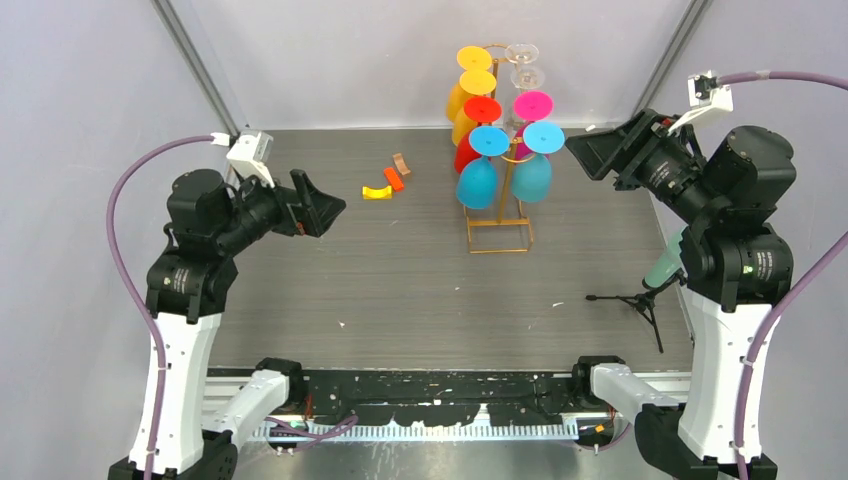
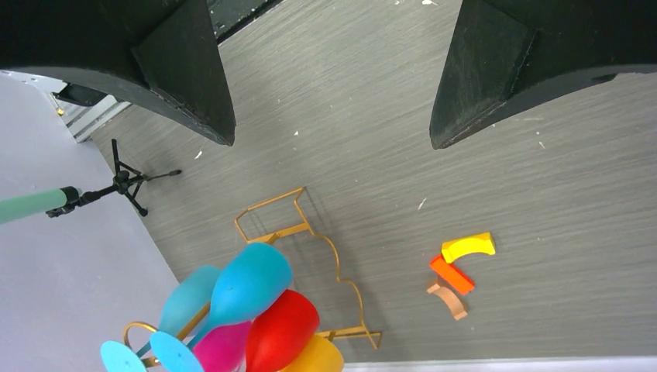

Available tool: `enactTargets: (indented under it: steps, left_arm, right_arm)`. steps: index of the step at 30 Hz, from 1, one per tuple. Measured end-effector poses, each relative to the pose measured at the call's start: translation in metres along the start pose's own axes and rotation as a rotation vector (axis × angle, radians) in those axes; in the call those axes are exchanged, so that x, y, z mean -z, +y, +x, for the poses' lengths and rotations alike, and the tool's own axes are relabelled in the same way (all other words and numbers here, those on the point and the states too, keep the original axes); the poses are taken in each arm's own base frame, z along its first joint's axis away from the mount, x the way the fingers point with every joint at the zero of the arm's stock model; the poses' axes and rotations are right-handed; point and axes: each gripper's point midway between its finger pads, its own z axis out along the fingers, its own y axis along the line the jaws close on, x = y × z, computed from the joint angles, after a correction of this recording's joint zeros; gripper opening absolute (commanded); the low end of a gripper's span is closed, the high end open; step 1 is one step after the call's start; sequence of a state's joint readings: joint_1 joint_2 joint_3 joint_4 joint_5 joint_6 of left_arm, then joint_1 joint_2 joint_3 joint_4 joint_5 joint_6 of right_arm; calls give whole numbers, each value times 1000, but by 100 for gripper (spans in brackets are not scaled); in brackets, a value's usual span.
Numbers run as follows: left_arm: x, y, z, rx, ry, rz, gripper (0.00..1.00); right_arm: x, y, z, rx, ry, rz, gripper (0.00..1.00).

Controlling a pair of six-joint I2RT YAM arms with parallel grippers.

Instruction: Take the wine glass off the wine glass rack

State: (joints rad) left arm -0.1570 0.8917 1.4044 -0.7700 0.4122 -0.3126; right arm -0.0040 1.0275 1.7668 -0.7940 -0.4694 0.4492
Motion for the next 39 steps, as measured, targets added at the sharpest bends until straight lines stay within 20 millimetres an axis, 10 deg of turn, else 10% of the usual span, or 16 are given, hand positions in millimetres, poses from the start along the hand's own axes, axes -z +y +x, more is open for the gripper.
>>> enactTargets:
  steps: [17, 26, 39]
  left_arm:
    - [-28, -8, 60, 106, 174, 171, 100]
    - [-56, -48, 36, 247, 155, 445, 98]
    - [-179, -84, 9, 521, 100, 328, 97]
  right_arm:
    - [-13, -11, 16, -34, 63, 6, 63]
    - [-19, -15, 32, -90, 115, -8, 63]
    - [-25, -13, 39, -172, 138, -30, 60]
